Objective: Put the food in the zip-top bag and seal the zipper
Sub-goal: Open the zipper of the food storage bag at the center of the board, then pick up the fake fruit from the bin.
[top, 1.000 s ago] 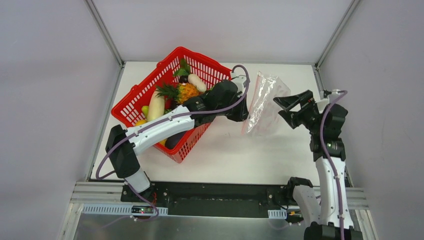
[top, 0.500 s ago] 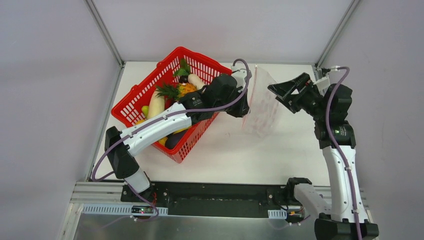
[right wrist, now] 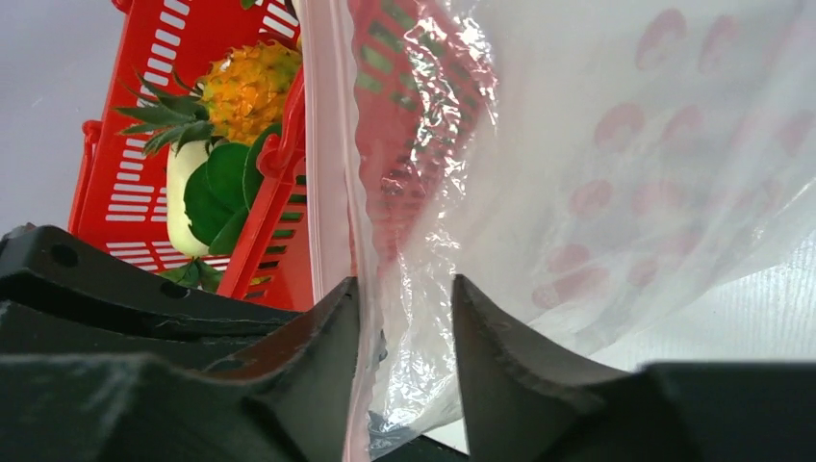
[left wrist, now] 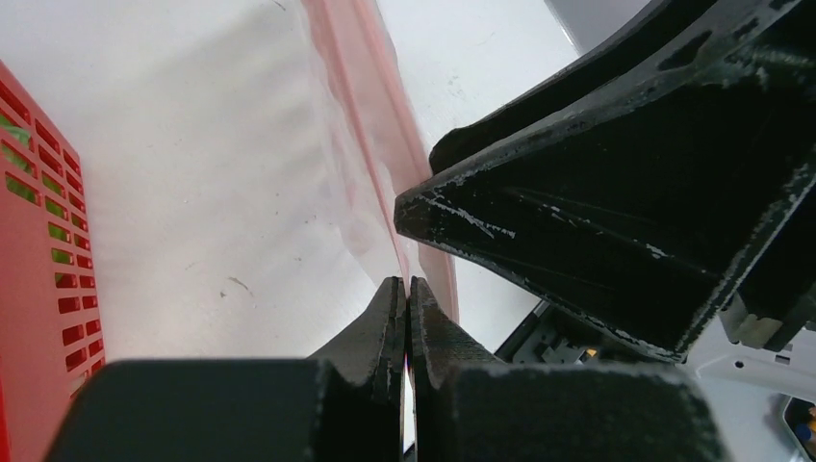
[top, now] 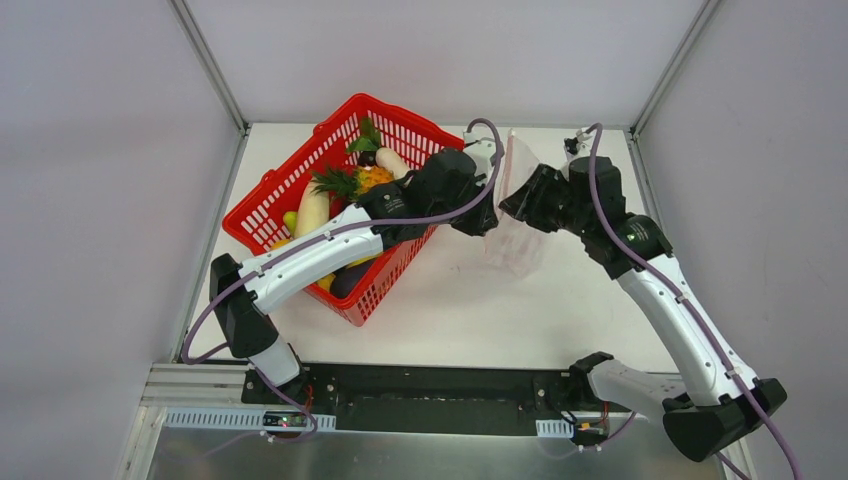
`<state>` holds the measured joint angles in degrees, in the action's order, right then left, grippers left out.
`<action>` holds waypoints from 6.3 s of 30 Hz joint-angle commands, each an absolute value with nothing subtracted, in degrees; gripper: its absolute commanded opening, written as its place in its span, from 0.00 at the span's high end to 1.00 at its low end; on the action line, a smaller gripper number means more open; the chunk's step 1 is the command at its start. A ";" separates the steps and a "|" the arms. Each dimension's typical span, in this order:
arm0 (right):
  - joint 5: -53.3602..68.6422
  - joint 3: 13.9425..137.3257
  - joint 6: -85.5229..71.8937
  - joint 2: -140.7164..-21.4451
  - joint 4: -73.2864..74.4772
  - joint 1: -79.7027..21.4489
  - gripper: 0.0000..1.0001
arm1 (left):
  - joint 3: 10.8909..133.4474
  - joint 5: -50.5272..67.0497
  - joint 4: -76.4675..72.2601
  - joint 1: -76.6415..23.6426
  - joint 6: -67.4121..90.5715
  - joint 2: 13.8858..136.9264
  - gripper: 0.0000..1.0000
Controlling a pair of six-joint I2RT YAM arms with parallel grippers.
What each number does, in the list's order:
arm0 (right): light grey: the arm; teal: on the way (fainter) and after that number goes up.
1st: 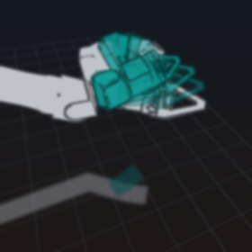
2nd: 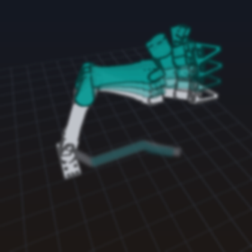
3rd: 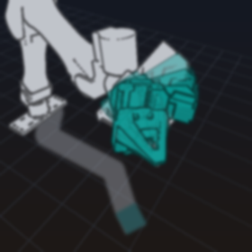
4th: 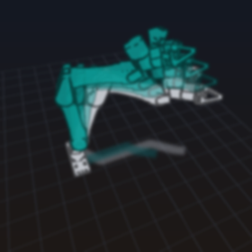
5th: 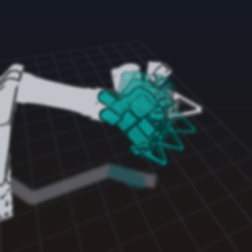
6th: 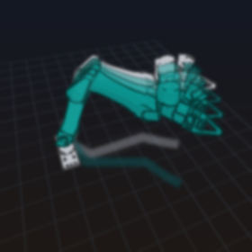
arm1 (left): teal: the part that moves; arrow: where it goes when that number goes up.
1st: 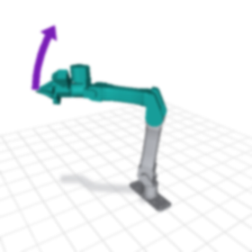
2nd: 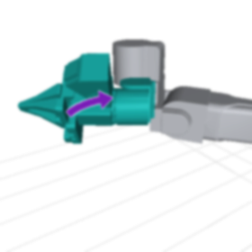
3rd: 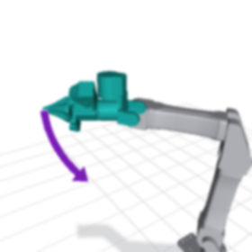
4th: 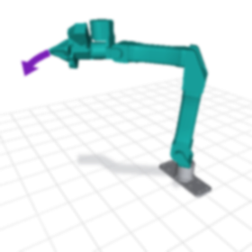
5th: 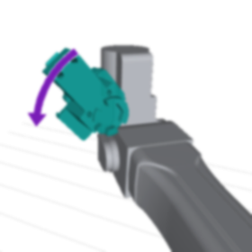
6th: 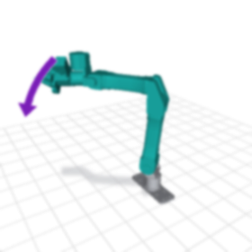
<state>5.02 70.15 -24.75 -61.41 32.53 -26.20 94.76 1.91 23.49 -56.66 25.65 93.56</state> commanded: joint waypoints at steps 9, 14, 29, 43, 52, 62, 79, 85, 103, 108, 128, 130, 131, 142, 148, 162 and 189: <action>-2.22 71.74 -22.59 -60.88 31.54 -28.87 0.70 | 95.89 0.33 23.64 -57.22 23.82 90.80 1.00; -5.11 73.98 -19.53 -62.00 32.06 -28.90 0.77 | 94.67 0.35 22.86 -57.23 24.03 89.87 1.00; -8.05 88.29 -15.37 -63.85 54.02 -28.96 1.00 | 92.62 -7.11 22.46 -55.91 27.00 88.16 1.00; -10.19 92.66 -13.04 -64.72 63.14 -28.99 1.00 | 89.80 -3.22 17.37 -56.61 32.61 91.76 1.00; -6.05 84.85 -13.96 -68.32 53.77 -28.94 1.00 | 79.68 -8.21 17.17 -56.03 34.57 90.56 1.00; -2.39 85.33 -13.91 -63.40 54.01 -28.96 1.00 | 79.13 -11.91 20.14 -54.99 34.17 92.44 1.00; 2.48 78.12 -13.73 -66.05 48.91 -28.99 1.00 | 81.73 -2.34 14.73 -54.68 30.95 92.16 0.52; 5.41 76.78 -13.05 -65.96 47.81 -28.98 1.00 | 86.78 -1.41 16.24 -54.54 29.91 95.36 0.50; -7.47 80.92 -12.90 -62.01 52.87 -28.91 1.00 | 88.32 -13.93 25.85 -53.21 27.59 97.78 0.82; -6.21 78.52 -13.44 -62.77 50.37 -28.93 1.00 | 91.12 -9.39 24.55 -53.23 28.02 98.88 0.69; -6.50 75.08 -15.12 -65.52 44.99 -28.91 1.00 | 90.44 -0.80 21.34 -53.27 24.99 90.32 0.32; -6.28 74.93 -15.20 -65.57 44.76 -28.91 1.00 | 90.07 -0.79 21.44 -53.29 24.73 89.30 0.32; -6.18 74.87 -15.20 -65.57 44.70 -28.88 1.00 | 89.89 -0.79 21.49 -53.31 24.47 88.78 0.31; -4.64 74.71 -14.68 -65.30 44.36 -28.88 1.00 | 91.23 -13.34 31.67 -52.53 17.47 81.23 0.01; -3.70 75.01 -14.33 -65.47 43.96 -28.89 1.00 | 87.93 -19.31 35.35 -48.25 17.46 77.17 0.01; -3.35 74.47 -14.19 -64.80 43.82 -28.92 1.00 | 74.02 -9.66 28.94 -24.94 24.11 69.95 0.01; -2.60 73.60 -13.12 -63.51 44.08 -28.87 1.00 | 65.83 -22.04 8.56 -18.15 47.68 79.09 0.41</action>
